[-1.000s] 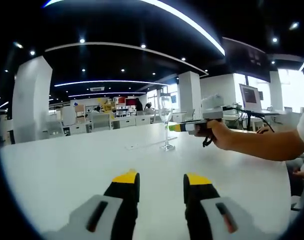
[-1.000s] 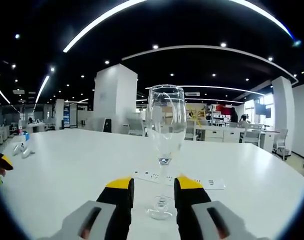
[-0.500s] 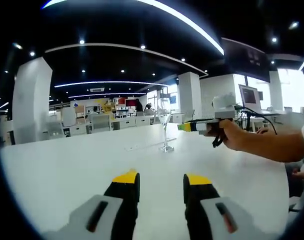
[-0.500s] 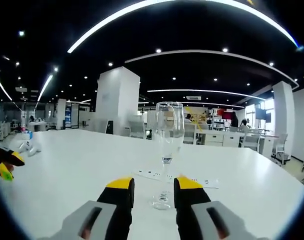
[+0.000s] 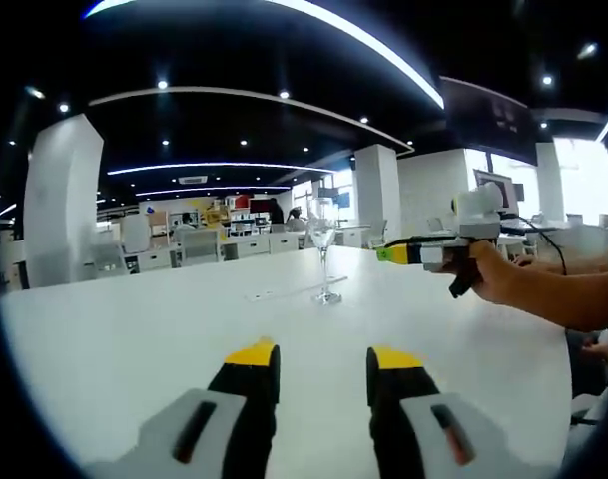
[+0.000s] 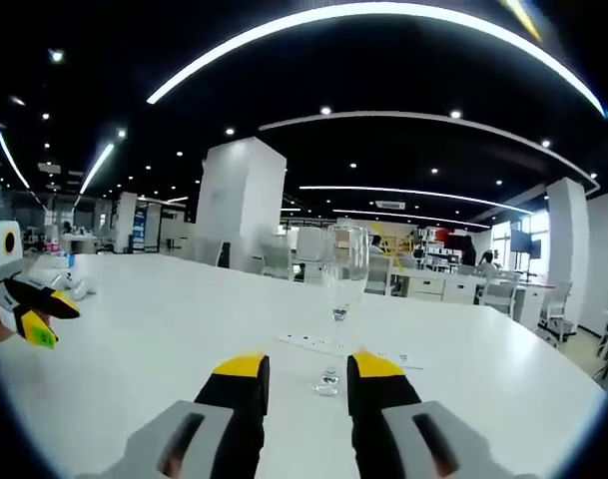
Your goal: Stand the stemmed glass upright on the table place it in front of you
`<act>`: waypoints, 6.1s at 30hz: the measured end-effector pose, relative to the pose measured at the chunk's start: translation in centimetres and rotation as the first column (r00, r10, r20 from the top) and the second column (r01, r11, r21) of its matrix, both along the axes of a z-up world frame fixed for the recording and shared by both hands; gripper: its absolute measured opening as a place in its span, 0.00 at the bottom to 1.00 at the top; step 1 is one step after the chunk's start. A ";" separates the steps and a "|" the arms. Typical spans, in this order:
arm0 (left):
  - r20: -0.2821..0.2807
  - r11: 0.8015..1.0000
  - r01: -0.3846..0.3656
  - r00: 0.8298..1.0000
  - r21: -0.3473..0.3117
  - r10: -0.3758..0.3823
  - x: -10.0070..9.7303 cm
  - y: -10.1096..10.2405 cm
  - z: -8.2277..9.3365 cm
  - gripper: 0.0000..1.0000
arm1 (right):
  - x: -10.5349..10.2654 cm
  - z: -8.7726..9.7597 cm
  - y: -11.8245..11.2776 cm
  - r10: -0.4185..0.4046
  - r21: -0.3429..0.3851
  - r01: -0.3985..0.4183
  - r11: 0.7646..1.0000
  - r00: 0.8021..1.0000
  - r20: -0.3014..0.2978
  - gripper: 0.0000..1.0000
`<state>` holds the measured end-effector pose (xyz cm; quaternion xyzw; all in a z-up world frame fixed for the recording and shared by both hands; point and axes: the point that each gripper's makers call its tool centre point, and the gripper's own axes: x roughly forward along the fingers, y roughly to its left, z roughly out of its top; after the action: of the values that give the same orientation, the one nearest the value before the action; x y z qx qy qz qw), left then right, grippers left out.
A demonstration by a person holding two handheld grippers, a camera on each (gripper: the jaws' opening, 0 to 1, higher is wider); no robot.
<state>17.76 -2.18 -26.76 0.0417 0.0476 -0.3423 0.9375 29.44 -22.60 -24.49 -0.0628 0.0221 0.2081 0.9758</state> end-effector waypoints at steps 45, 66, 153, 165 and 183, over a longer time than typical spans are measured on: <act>-0.010 1.000 -0.001 1.000 -0.010 0.001 -1.4 -0.2 -0.7 0.35 | -10.7 -2.5 -1.1 0.003 0.023 -0.002 1.000 1.000 -0.030 0.37; 0.009 1.000 -0.007 1.000 -0.002 0.007 -1.5 -0.6 -0.2 0.34 | -11.7 -2.2 -0.7 0.031 0.022 -0.031 0.999 0.999 -0.020 0.36; 0.007 1.000 -0.007 1.000 -0.001 0.007 -0.9 -1.0 -1.0 0.33 | -11.7 -3.4 -2.1 0.005 0.047 -0.004 0.999 1.000 -0.014 0.36; 0.005 1.000 -0.002 1.000 -0.001 0.002 -0.8 -1.3 -0.9 0.33 | -11.8 -3.4 -2.3 0.001 0.046 0.000 0.999 1.000 -0.013 0.35; 0.004 1.000 -0.005 1.000 -0.005 0.005 -0.6 -1.0 -1.0 0.33 | -11.7 -3.7 -2.2 -0.002 0.050 0.003 0.999 1.000 -0.016 0.35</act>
<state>17.14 -3.22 -27.71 0.0398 0.0451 -0.3399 0.9385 17.74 -24.77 -28.21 -0.0368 0.0250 0.2078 0.9772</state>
